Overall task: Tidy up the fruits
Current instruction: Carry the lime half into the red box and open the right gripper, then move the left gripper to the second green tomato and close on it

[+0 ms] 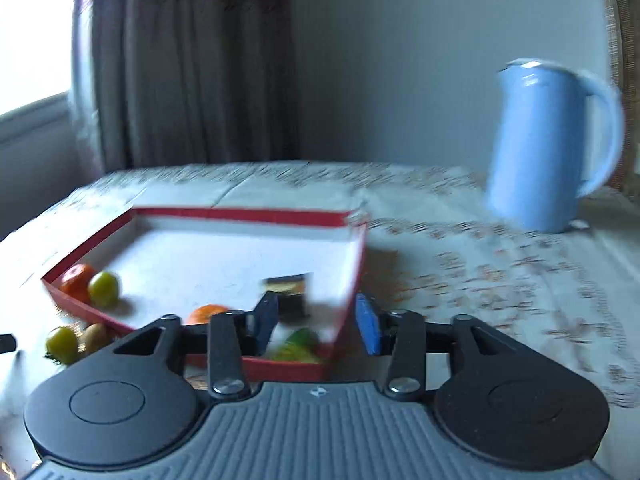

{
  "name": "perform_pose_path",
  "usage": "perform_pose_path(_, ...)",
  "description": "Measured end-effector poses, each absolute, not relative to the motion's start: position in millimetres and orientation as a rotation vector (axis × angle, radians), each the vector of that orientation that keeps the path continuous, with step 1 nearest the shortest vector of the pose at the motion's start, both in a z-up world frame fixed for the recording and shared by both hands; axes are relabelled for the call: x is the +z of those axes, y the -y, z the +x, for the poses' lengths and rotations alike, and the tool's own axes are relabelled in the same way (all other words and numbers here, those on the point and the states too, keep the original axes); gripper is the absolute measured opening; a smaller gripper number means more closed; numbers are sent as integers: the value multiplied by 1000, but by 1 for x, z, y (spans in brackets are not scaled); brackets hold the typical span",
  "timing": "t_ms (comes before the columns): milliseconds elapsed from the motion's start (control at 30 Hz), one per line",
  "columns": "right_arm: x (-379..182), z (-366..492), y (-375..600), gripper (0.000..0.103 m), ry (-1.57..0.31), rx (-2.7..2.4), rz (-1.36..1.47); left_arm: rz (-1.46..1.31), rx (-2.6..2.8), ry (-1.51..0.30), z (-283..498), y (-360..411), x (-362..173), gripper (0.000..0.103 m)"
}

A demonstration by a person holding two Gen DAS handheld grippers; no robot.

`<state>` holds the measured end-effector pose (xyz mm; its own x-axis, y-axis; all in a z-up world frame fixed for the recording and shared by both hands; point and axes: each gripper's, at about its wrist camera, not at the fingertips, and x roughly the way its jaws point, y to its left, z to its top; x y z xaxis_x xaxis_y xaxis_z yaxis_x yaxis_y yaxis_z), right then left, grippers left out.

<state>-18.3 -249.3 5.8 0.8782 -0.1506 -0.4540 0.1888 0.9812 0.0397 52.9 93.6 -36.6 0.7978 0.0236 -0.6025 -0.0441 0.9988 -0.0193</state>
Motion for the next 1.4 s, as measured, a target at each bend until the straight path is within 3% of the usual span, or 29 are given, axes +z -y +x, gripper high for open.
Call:
perform_pose_path(33,7,-26,256,62,-454,-204,87,-32,36,-646,53,-94,-37,103)
perform_pose_path(100,4,-41,271,72,-443,-250,88,-31,33,-645,53,-93,-37,103)
perform_pose_path(367,-25,-55,309,72,-570,-323,131,6,8,-590,44,-86,-34,103)
perform_pose_path(433,-28,-50,307,81,-605,-323,115,31,-11,-571,41,-81,-33,103)
perform_pose_path(567,-34,-41,306,84,-676,-342,102,49,-14,-569,41,-77,-32,103)
perform_pose_path(633,-35,-40,309,95,-686,-353,116,49,-13,-569,41,-77,-32,103)
perform_pose_path(700,-36,-39,311,99,-698,-365,125,58,-15,-566,41,-75,-32,103)
perform_pose_path(1400,-37,-38,315,103,-708,-369,148,253,-235,-509,41,16,-24,103)
